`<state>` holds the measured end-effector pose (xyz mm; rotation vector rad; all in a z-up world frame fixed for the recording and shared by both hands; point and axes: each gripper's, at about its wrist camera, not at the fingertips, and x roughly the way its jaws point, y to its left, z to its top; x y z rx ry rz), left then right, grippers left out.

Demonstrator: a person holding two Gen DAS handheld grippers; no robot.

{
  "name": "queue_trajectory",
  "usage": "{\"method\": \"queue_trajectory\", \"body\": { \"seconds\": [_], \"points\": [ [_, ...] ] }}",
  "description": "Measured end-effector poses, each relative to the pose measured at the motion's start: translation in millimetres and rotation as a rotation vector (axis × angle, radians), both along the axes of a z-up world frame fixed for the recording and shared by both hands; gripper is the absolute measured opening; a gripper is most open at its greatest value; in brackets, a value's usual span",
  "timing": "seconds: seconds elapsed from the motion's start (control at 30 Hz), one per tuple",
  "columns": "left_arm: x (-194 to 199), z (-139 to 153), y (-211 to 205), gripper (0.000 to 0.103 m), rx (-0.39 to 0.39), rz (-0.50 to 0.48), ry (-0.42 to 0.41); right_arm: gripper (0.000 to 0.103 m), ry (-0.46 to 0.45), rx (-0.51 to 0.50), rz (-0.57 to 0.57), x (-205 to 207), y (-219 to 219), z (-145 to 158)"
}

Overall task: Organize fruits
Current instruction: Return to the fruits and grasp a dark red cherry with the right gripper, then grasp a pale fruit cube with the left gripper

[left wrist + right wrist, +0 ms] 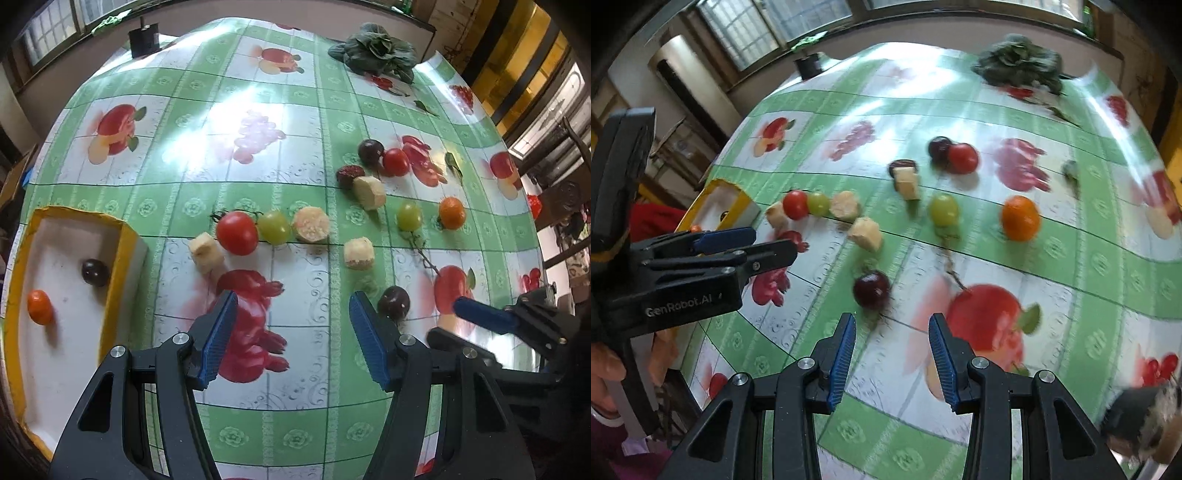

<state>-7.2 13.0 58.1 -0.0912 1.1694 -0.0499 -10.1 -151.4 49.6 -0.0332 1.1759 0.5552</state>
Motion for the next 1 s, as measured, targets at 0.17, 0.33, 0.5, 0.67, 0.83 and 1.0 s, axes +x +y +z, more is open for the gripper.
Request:
{"method": "queue_trajectory", "body": {
  "seconds": [0.17, 0.33, 0.5, 0.67, 0.83, 1.0],
  "points": [
    [0.3, -1.4, 8.2, 0.063, 0.006, 0.019, 0.007, 0.04, 0.003, -0.008, 0.063, 10.8, 23.0, -15.5],
    [3.6, -4.4, 4.0, 0.063, -0.009, 0.012, 0.016, 0.027, 0.016, -0.053, 0.112, 18.9, 35.4, -29.2],
    [14.3, -6.1, -12.1, 0.063, -0.03, -0.024, 0.015, 0.027, 0.007, -0.072, 0.109, 19.7, 22.2, -23.4],
    [30.2, -13.2, -31.8, 0.063, -0.034, -0.071, 0.019, 0.027, 0.022, -0.067, 0.05, 25.4, -3.0, -16.6],
    [41.6, -25.8, -43.0, 0.062, -0.06, -0.099, 0.028, 0.027, 0.023, -0.055, 0.022, 24.4, -15.3, -10.6],
    [45.5, -38.5, -48.0, 0.026, -0.066, -0.113, 0.044, 0.027, 0.028, -0.045, 0.016, 20.4, -18.7, -8.1]
  ]
}}
